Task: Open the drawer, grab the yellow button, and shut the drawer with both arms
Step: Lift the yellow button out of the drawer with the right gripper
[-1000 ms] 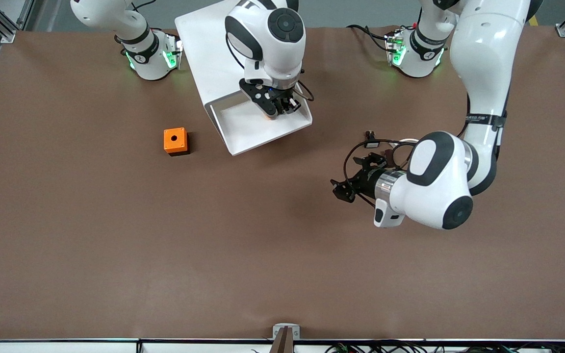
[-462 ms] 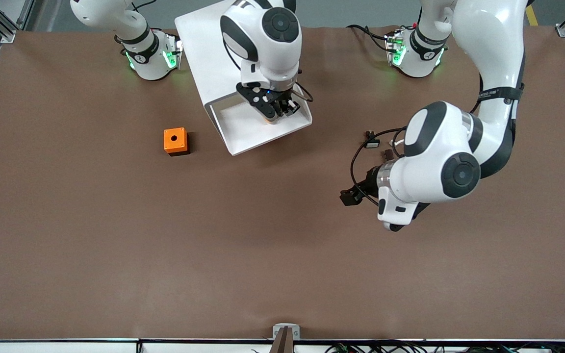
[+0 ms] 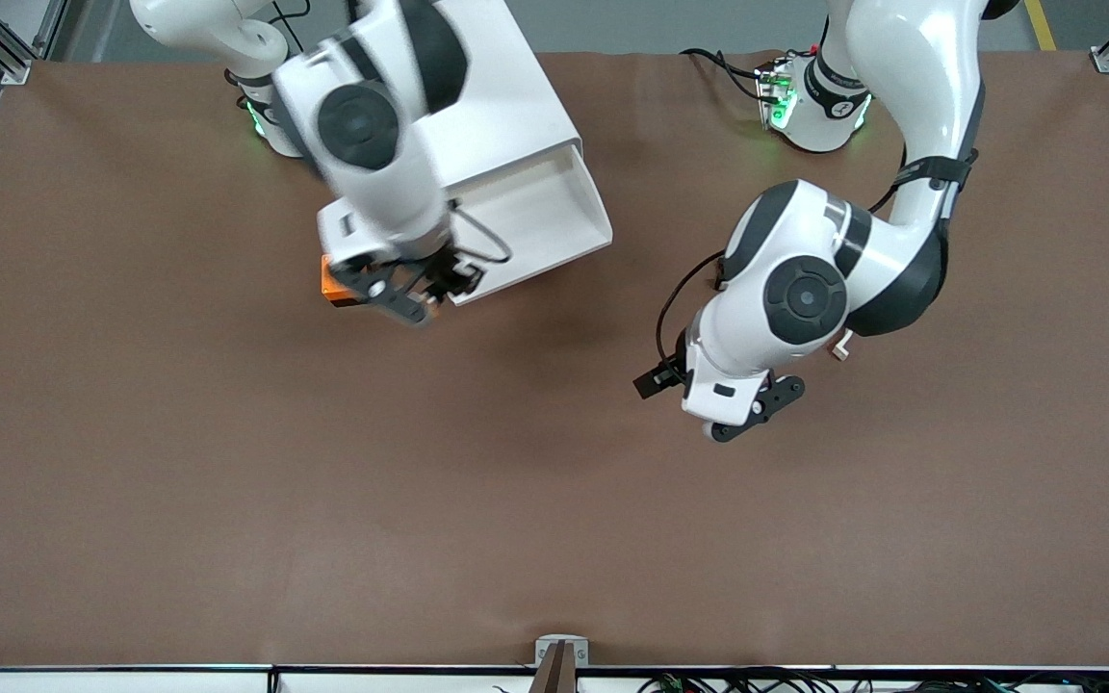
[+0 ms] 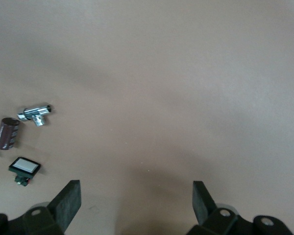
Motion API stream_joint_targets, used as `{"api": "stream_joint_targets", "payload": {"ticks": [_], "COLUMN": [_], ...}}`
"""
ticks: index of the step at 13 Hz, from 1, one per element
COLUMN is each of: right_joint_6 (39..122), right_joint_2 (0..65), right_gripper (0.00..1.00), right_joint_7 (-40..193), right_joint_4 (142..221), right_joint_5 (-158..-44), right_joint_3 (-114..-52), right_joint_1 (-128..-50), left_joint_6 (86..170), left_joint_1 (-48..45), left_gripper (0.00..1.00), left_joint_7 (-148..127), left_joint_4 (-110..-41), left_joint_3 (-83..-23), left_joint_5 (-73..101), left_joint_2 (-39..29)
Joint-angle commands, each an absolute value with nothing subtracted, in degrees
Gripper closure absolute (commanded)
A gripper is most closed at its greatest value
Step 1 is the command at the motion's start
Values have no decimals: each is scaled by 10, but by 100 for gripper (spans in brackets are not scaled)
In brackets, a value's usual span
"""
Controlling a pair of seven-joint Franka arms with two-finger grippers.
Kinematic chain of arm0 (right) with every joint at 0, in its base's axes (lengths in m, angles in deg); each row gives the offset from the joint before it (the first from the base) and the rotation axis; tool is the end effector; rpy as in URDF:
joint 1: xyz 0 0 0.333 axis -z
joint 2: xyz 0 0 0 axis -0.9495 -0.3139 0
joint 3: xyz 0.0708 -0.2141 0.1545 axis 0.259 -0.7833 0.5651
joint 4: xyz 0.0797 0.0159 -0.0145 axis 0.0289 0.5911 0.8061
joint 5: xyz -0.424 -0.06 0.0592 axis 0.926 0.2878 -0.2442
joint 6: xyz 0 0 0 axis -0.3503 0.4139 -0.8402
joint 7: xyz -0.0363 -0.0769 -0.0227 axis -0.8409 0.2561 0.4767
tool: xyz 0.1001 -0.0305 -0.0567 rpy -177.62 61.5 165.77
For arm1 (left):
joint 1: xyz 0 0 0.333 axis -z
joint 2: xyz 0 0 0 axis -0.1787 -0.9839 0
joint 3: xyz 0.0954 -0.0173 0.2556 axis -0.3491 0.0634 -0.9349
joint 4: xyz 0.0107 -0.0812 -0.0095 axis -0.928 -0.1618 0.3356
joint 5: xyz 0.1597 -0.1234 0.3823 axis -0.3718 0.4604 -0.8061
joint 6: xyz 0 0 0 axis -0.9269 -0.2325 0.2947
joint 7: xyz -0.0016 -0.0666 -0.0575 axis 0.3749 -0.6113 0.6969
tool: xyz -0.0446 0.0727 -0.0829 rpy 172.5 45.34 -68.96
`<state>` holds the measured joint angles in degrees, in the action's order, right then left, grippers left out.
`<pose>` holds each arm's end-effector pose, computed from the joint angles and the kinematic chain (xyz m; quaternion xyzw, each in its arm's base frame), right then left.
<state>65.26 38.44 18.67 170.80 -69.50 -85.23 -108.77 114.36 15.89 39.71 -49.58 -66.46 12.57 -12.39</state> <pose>0.5724 0.3443 0.4147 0.9761 -0.2112 -0.0515 0.0055 0.6260 -0.3758 0.3513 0.9648 0.2462 -0.0806 0.0452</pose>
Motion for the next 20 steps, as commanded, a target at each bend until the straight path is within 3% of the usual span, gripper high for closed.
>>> {"api": "stream_joint_targets", "payload": {"ticks": [1, 4, 9, 13, 17, 20], "right_joint_6": [650, 666, 802, 855, 986, 1031], "right_joint_2": [386, 356, 294, 259, 212, 186], "right_gripper": [100, 100, 100, 100, 100, 100], "right_joint_7": [354, 502, 614, 663, 715, 715], "right_joint_4": [1722, 1731, 1779, 1780, 1815, 1815], "right_joint_5": [-701, -663, -614, -613, -613, -613], "right_joint_3": [-842, -842, -841, -842, -841, -842], "right_joint_1": [-985, -890, -803, -770, -735, -731], "left_joint_6": [1180, 1204, 1214, 1215, 1216, 1216], "left_joint_1": [190, 225, 284, 317, 346, 364], "left_gripper": [0, 0, 0, 0, 0, 0], "left_joint_7": [447, 481, 511, 514, 530, 547], "left_joint_4": [-525, -525, -526, -526, -528, -529], "left_joint_3": [-664, -661, -660, -658, -658, -658], "left_joint_5": [76, 64, 69, 74, 93, 127], "left_joint_2": [-110, -114, -131, -137, -139, -139]}}
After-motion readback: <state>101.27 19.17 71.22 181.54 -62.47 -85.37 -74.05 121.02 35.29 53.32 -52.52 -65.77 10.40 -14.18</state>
